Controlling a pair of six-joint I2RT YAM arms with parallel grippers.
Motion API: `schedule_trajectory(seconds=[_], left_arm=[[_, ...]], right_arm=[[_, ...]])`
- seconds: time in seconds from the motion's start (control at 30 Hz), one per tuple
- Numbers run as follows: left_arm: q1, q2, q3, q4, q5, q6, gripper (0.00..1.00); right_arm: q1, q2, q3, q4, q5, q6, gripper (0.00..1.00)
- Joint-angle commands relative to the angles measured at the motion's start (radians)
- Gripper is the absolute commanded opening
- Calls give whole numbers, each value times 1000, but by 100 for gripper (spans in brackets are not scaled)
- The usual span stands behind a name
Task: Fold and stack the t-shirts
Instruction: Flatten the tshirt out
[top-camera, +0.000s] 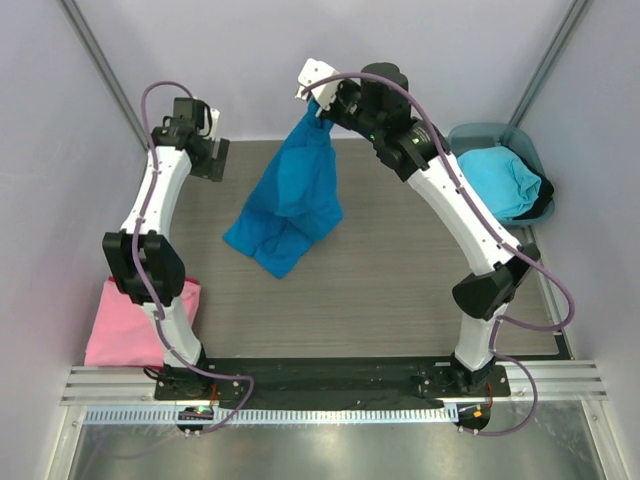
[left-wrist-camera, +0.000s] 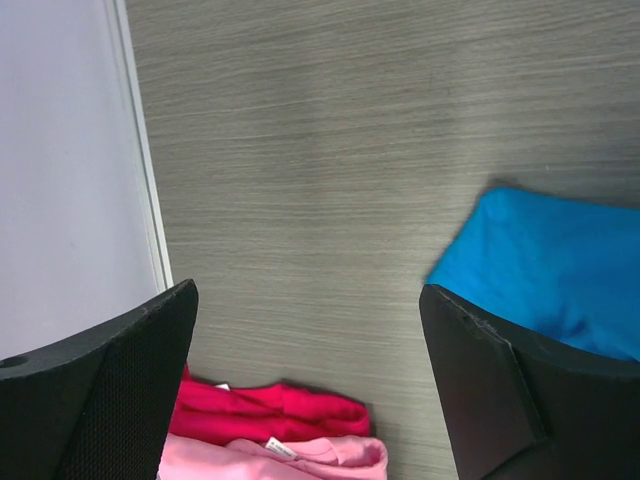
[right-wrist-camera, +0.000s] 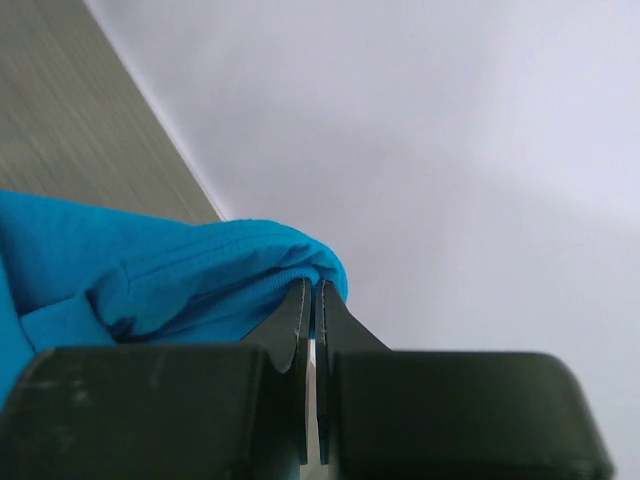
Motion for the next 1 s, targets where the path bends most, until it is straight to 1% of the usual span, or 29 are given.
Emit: schedule_trajectory(seconds=[0.0,0.07,0.1,0.13,0.17,0.2,0.23,0.27,0.3,0.4,0.43,0.53,0.6,0.67,0.8,0.83,0.9,0.97], left_arm=[[8,-128,-45,59,63,-16,92],[6,-151,-73,64,152,-19,90],[3,-159,-100,63,183,-16,89],[-2,-173,-119,60,229,-11,87],[-8,-179,-137,54,241,5,86],[-21,-186,-179,46,293,18,84],[-31,-196,-196,32,333,36,80],[-41,-197,-213,3,399,51,78],[-54,-194,-229,-18,430,86,77],[-123,-183,-301,-68,487,145,71],[-135,-182,-355,-68,490,150,69],[-175,-171,-427,-36,444,174,63],[-199,-147,-481,-14,383,174,61],[-204,-130,-518,-5,370,177,61],[-212,-91,-561,21,317,183,59],[-210,-75,-562,23,312,182,56],[-213,-56,-564,30,309,176,54],[-218,-47,-562,41,303,171,54]], right_arm=[[-12,22,133,50,43,45,1],[-40,33,73,47,116,18,1],[-54,31,0,46,136,16,1],[-68,25,-42,43,136,23,1],[-97,10,-83,34,136,31,1],[-108,1,-163,35,136,55,1],[-120,-12,-198,35,133,69,1],[-132,-19,-228,37,130,86,1],[-150,-25,-278,37,142,109,1],[-177,-32,-358,37,164,123,1],[-181,-33,-374,37,163,129,1],[-195,-42,-412,37,155,132,1],[-200,-44,-426,37,156,131,1],[-209,-42,-430,35,153,140,1],[-223,-39,-440,34,141,154,1],[-226,-38,-443,34,140,155,1],[-230,-35,-444,32,135,162,1],[-232,-32,-447,31,132,165,1]])
